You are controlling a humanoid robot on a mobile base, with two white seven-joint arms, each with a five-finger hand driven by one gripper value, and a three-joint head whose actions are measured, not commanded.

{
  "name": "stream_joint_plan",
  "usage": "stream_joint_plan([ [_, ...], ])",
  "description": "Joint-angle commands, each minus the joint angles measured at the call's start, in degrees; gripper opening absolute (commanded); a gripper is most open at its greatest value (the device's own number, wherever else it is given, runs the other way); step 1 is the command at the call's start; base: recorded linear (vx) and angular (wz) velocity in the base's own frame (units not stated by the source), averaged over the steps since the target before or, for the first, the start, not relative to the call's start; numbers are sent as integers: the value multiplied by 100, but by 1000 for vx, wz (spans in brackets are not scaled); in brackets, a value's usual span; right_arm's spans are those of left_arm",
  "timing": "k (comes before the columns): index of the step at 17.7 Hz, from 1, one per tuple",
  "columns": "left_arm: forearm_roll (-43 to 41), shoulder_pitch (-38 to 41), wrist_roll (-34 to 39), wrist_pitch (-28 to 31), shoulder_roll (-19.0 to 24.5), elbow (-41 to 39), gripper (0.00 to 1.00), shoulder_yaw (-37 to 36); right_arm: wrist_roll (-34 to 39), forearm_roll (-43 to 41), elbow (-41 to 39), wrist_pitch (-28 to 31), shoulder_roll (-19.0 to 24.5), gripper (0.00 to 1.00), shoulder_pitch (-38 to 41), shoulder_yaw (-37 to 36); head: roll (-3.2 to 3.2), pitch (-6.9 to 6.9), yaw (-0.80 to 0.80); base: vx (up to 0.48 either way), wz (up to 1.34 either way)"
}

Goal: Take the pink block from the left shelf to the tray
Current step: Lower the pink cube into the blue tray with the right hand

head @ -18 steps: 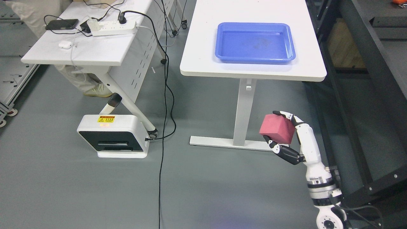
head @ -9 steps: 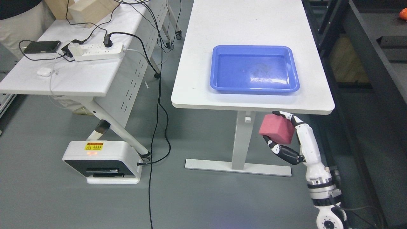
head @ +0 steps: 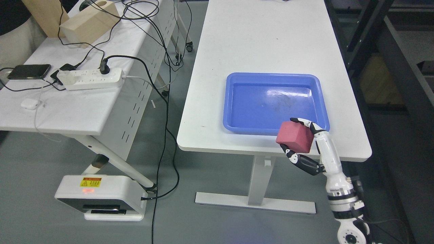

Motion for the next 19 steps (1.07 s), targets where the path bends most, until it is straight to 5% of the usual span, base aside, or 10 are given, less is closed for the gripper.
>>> stream_joint_plan([
  [1,0,-167,4,-2,100,-100,100,0,224,77,-2,34,-100,6,-44,-17,0,0,0,279,0],
  [15,0,-167,4,-2,100,-100,100,0,533,1853,7,140,-131,6,-53,378,0,0,0,218,-2],
  [19,0,-167,4,-2,100,-100,100,0,506,1862,33,490,-228,36,-27,317,0,0,0,134,-1],
])
